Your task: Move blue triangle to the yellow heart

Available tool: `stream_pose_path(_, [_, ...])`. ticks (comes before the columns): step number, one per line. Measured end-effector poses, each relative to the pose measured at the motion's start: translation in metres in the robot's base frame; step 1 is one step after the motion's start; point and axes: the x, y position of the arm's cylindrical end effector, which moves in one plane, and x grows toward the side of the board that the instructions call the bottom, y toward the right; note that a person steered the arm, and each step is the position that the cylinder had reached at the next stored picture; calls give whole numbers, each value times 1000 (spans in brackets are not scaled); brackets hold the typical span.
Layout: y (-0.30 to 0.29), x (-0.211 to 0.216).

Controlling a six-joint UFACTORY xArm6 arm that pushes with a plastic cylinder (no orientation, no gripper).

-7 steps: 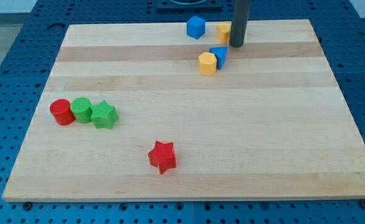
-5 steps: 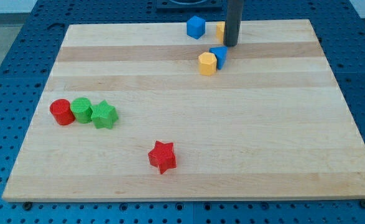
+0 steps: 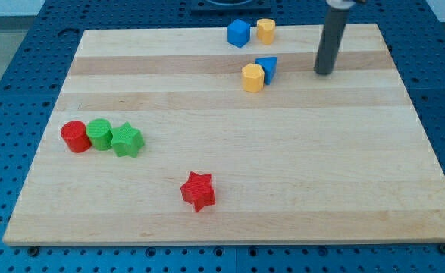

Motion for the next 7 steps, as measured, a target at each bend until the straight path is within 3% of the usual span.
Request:
stream_pose_path(1, [-58, 29])
stream_pose_path(2, [-92, 14])
stream_pose_path(4, [-96, -34])
stream_pose_path(7, [-139, -23])
